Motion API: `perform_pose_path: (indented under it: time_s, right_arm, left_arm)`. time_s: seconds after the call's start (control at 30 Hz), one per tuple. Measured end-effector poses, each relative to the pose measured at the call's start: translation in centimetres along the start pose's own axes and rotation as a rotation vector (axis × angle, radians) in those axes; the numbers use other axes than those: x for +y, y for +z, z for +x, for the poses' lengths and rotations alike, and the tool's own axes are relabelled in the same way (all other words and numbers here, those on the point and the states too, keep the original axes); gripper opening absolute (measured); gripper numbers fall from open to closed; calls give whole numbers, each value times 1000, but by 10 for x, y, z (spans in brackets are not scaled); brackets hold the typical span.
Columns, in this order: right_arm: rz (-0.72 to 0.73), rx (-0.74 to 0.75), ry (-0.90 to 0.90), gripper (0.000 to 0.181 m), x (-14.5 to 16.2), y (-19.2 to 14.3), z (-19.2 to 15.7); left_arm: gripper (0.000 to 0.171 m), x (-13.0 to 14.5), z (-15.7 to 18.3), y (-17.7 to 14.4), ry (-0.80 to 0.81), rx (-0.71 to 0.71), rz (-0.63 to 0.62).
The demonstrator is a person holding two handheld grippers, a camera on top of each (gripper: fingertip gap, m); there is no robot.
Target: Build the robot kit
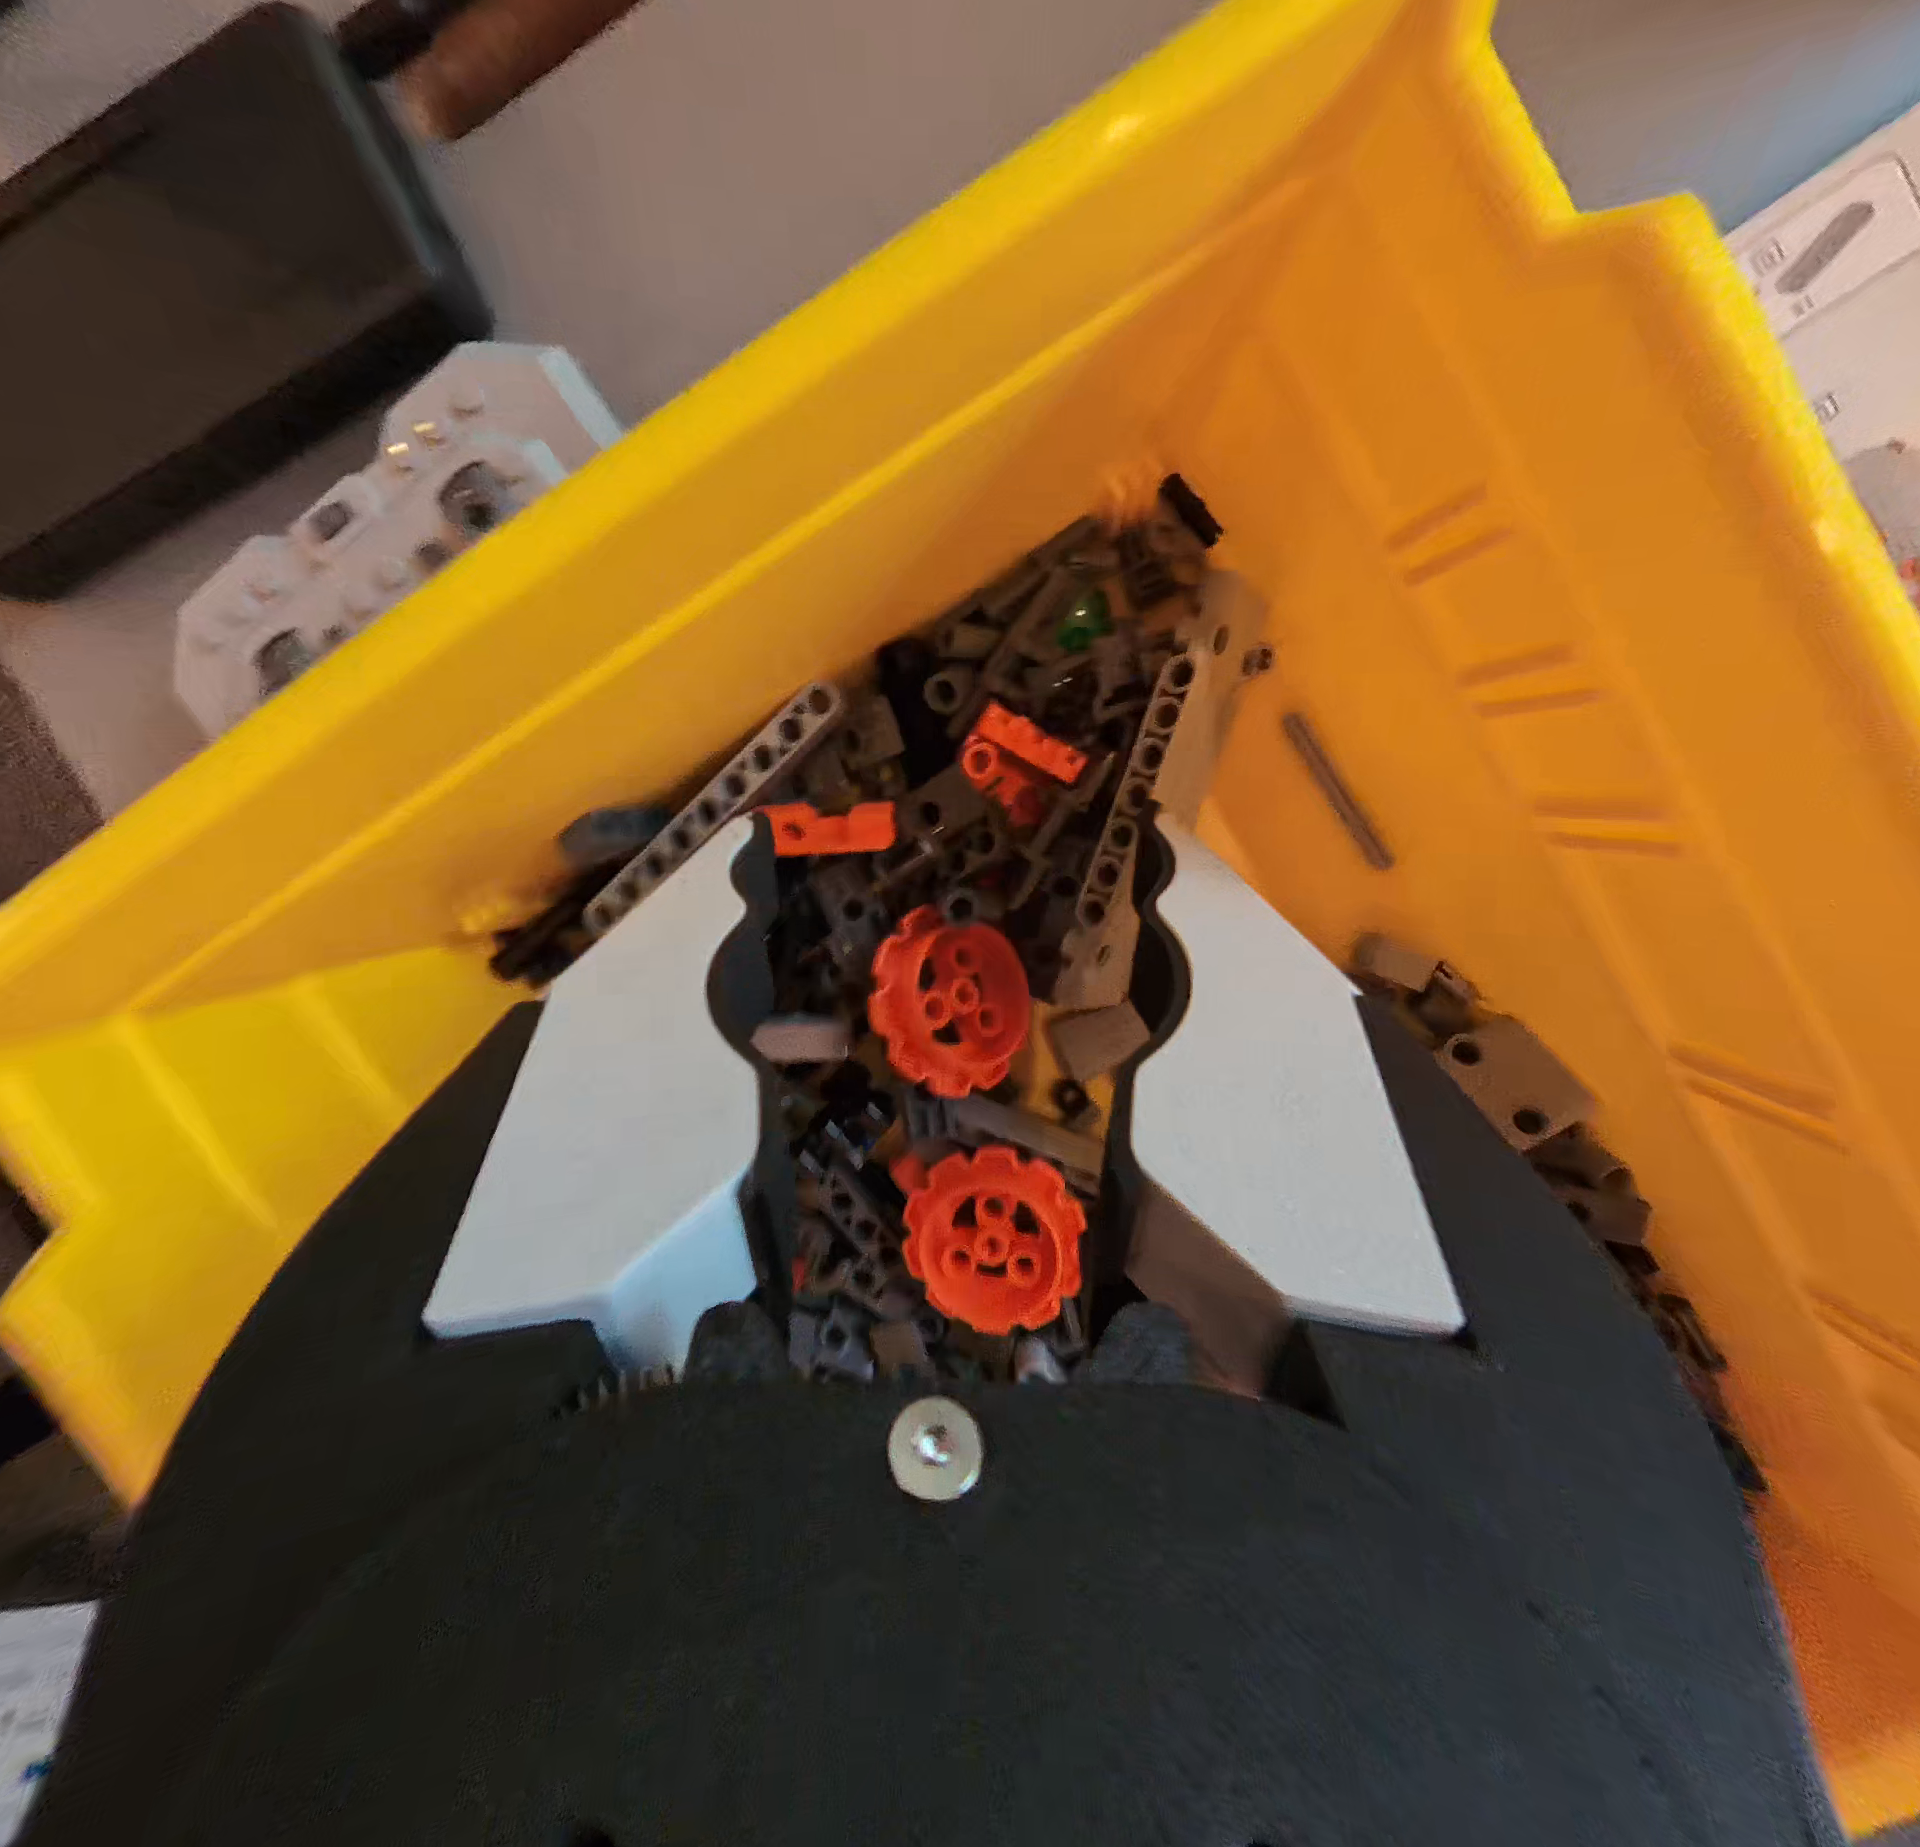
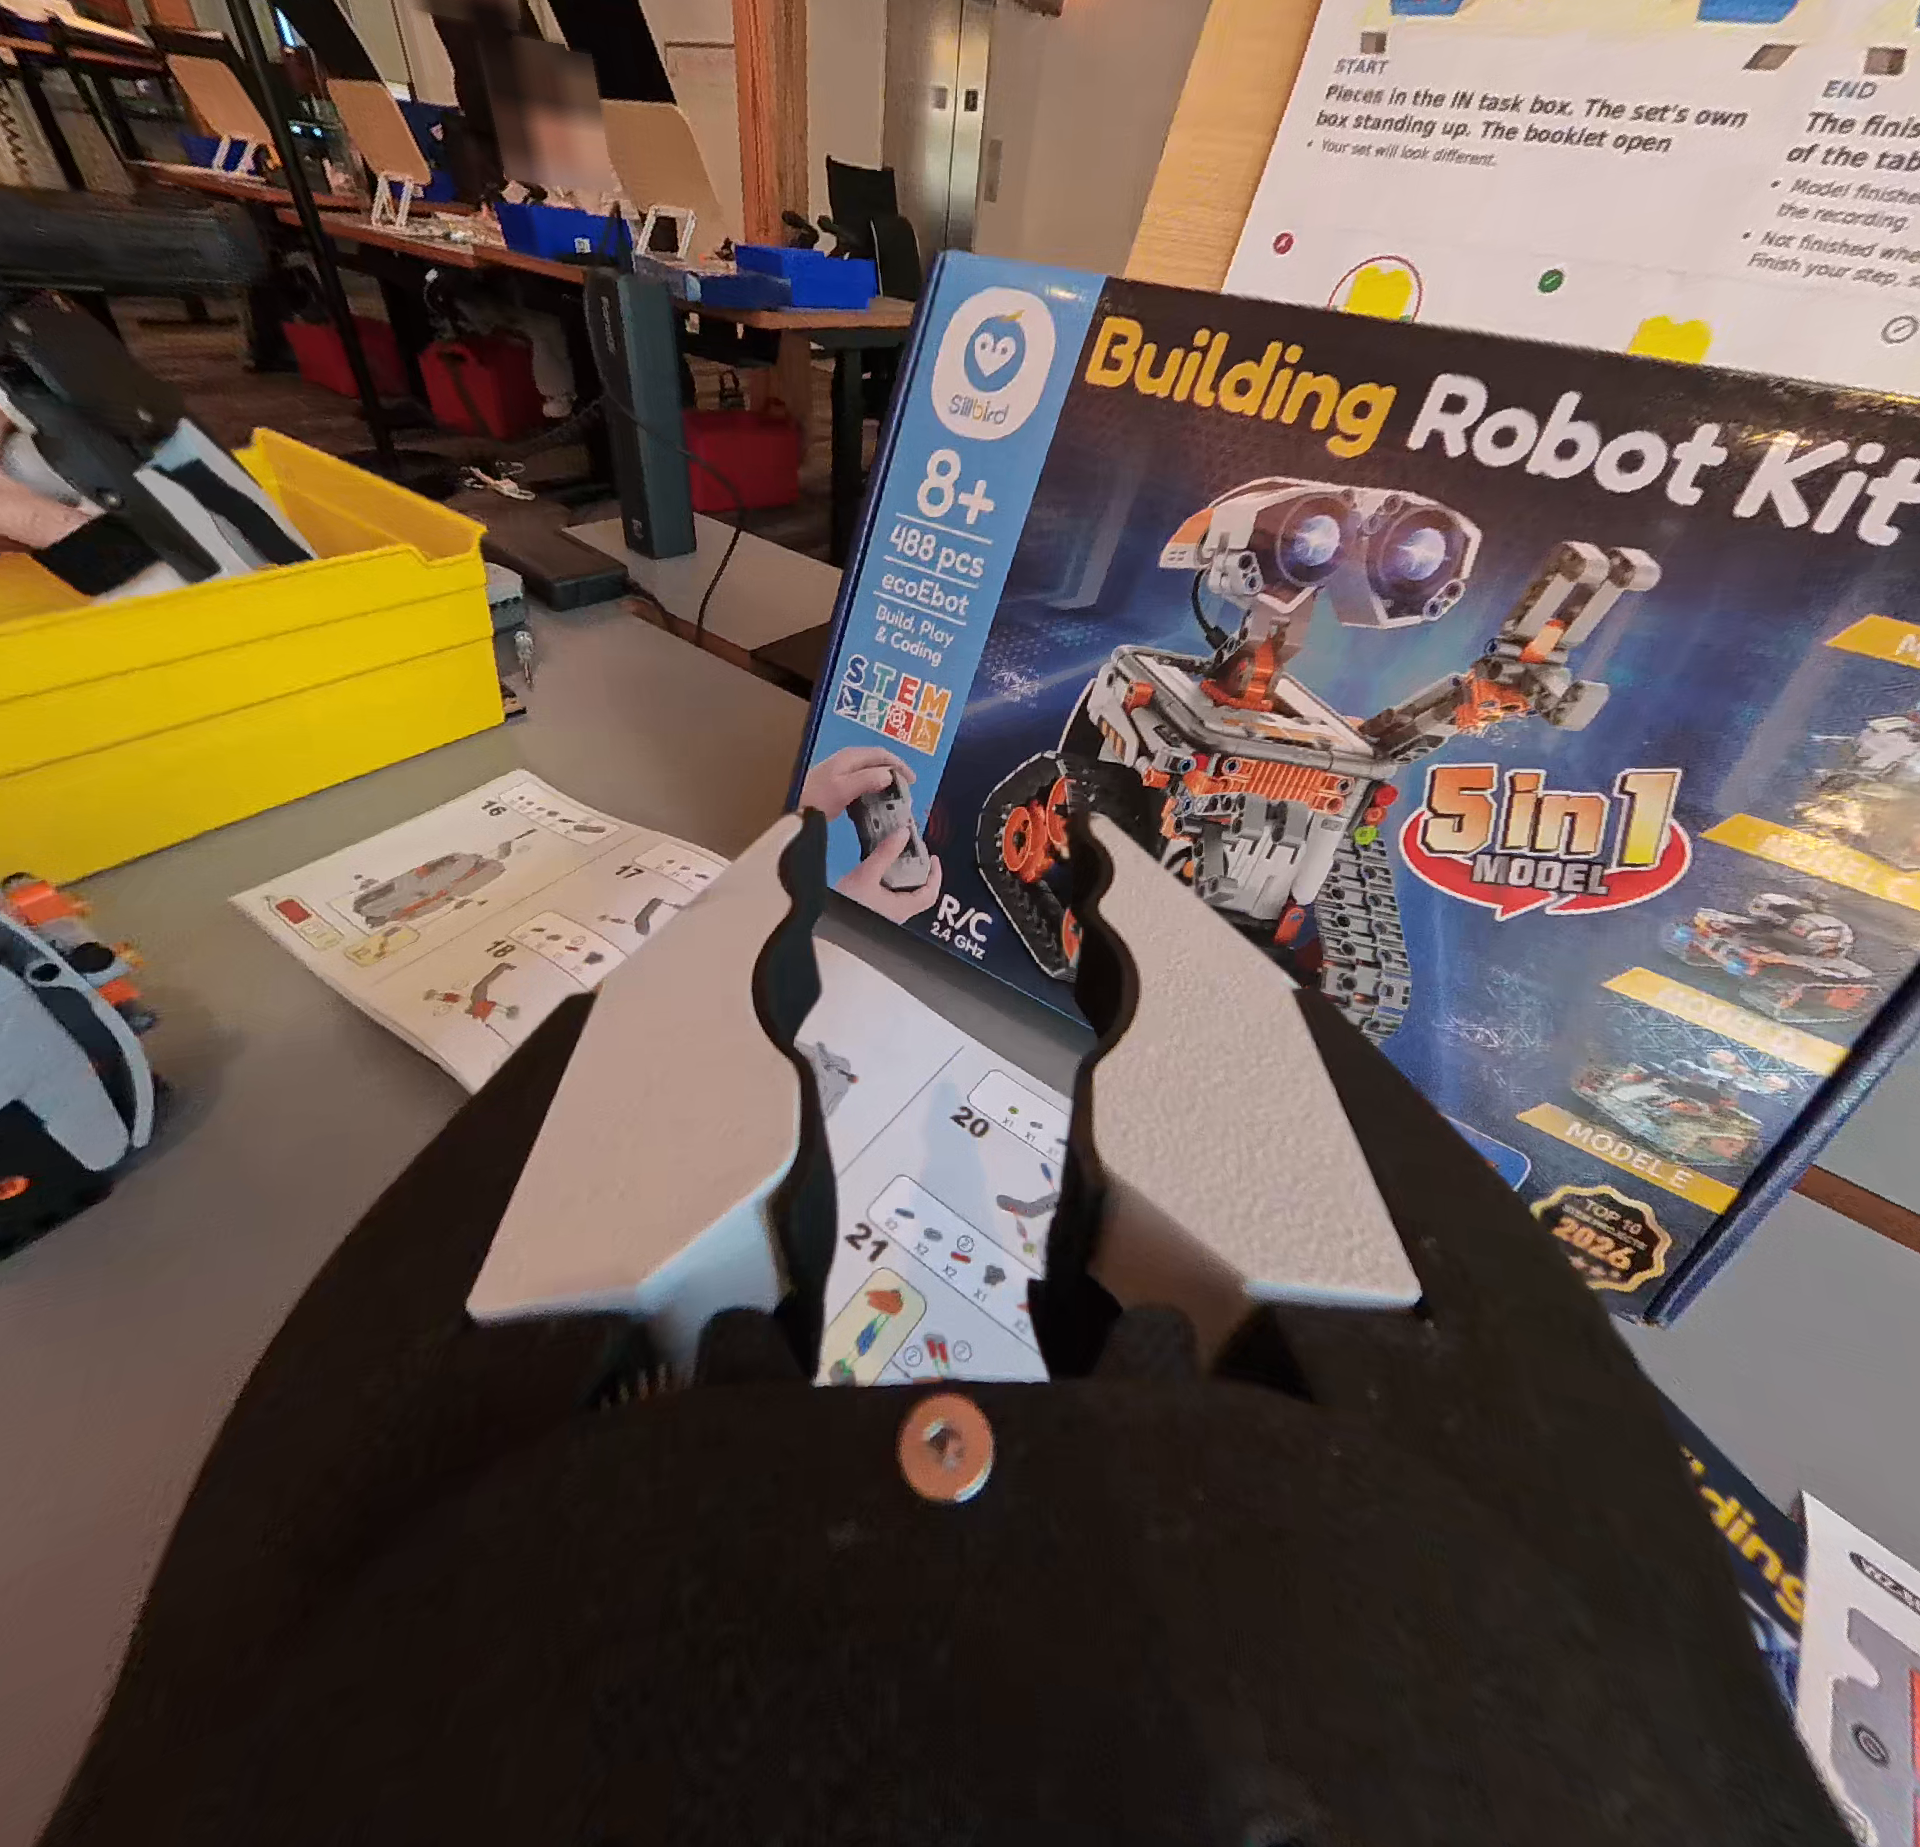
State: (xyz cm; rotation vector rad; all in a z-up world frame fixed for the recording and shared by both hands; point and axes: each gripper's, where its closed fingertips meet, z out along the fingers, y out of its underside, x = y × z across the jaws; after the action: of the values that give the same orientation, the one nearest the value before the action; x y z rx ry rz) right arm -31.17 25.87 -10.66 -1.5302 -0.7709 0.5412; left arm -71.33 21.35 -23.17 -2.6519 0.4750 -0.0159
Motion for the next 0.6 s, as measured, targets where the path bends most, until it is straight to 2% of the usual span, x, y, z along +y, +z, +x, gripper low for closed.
perform_pose_path:
  time_s: [0.1,0.17,0.2,0.27,0.37,0.5,0.6]
  right_arm:
    - [-49,-28,-68,47,22,0,-3]
    - [-114,-17,-148,47,42,-2,-1]
    - [-134,-10,-183,47,48,-4,1]
    - [-144,-6,-211,47,52,-6,3]
    - [-121,-29,-169,47,48,-4,1]
    - [-155,-43,-146,47,57,-2,1]
    - [-179,-45,-181,47,62,-2,0]
  left_arm:
    - [75,-1,7,10,13,40,5]
    - [81,12,7,16,27,44,-64]
    - [77,15,8,16,43,47,-77]
    - [52,29,17,11,64,96,-142]
    - [23,51,26,-1,60,169,-246]
    - [23,84,40,-23,56,264,-365]
    - [23,91,48,-43,47,336,-353]
